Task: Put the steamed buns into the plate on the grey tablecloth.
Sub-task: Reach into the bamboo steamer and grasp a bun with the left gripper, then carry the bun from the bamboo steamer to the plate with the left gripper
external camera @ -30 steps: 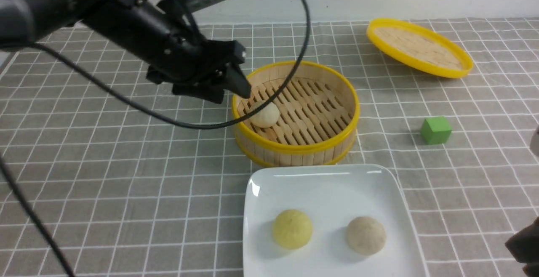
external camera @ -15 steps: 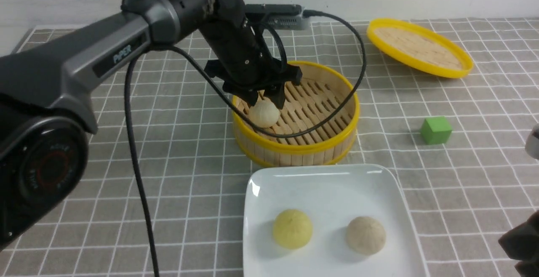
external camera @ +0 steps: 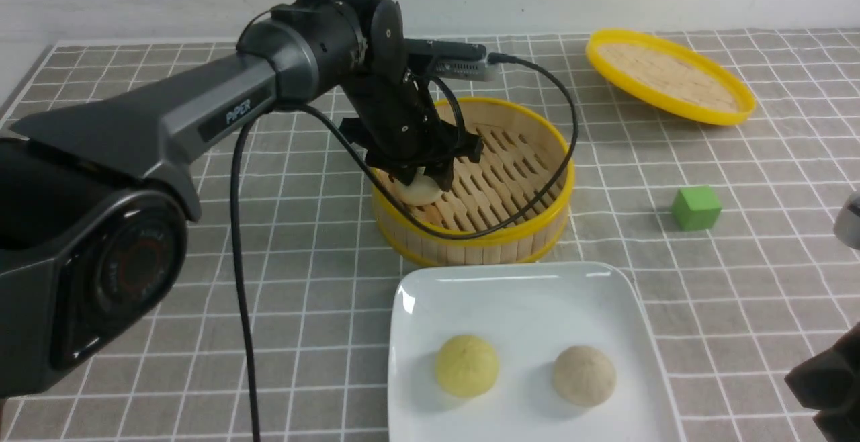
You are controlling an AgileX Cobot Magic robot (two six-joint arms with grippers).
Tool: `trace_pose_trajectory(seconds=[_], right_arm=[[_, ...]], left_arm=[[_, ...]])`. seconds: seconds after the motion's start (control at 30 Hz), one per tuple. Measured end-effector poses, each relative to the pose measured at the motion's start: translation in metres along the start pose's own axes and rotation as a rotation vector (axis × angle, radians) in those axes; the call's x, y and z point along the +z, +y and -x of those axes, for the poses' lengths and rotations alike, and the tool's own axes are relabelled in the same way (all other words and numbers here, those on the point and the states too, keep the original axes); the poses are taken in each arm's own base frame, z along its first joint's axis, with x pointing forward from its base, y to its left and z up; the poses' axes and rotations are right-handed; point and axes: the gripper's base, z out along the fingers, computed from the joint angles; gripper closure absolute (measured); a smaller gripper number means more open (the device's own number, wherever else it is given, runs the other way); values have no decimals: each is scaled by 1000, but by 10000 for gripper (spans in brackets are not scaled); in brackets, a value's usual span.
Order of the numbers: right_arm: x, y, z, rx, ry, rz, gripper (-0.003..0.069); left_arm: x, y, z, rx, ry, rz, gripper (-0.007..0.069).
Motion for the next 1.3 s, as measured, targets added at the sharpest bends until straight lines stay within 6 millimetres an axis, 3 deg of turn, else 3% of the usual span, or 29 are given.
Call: trace_pose_trajectory(seconds=[0.1, 0.13, 0.17, 0.2, 0.23, 0.37, 0.4, 0.43, 0.5, 0.57, 0.6, 0.67, 0.77, 0.87, 0.93, 0.97, 1.07, 1.3], right_arm=[[0, 0, 0, 0, -3, 0, 647], [0, 0, 0, 0, -3, 0, 647], [0, 0, 0, 0, -3, 0, 647], [0, 0, 0, 1, -3, 0, 646], [0, 0, 0, 1, -3, 0, 645], [0, 0, 0, 3, -4, 0, 641], [0, 0, 0, 3, -4, 0, 640], [0, 0, 0, 3, -4, 0, 640], [0, 0, 0, 3, -4, 0, 637], [0, 0, 0, 3, -4, 0, 636], [0, 0, 0, 3, -4, 0, 633], [0, 0, 0, 4, -4, 1, 632], [0, 0, 0, 5, -4, 2, 629], [0, 0, 0, 5, -4, 3, 626], [0, 0, 0, 5, -4, 3, 622], [0, 0, 0, 5, -4, 3, 622], [0, 0, 0, 5, -4, 3, 617], [0, 0, 0, 5, -4, 3, 608]], left_arm=[[2, 0, 1, -13, -7, 1, 402], [2, 0, 1, -16, -7, 0, 414], [0, 0, 1, -27, -5, -4, 517], [-4, -1, 1, -31, 4, -8, 566], [-4, -1, 1, -31, 7, -9, 571], [-47, -7, 3, -27, 28, -26, 597], [-66, -10, 2, -22, 31, -30, 597], [-73, -10, 3, -21, 23, -31, 597], [-121, -18, 1, -6, 7, -57, 597], [-138, -21, -2, 6, 5, -65, 597], [-159, -27, -5, 23, -10, -78, 597], [-168, -33, -10, 37, -12, -88, 597], [-161, -49, -21, 70, 36, -105, 597], [-137, -72, -35, 117, 120, -122, 597], [-108, -94, -48, 163, 198, -128, 595], [-106, -96, -49, 166, 204, -128, 595], [-71, -117, -57, 188, 232, -111, 591], [-27, -118, -67, 101, 309, -37, 571]])
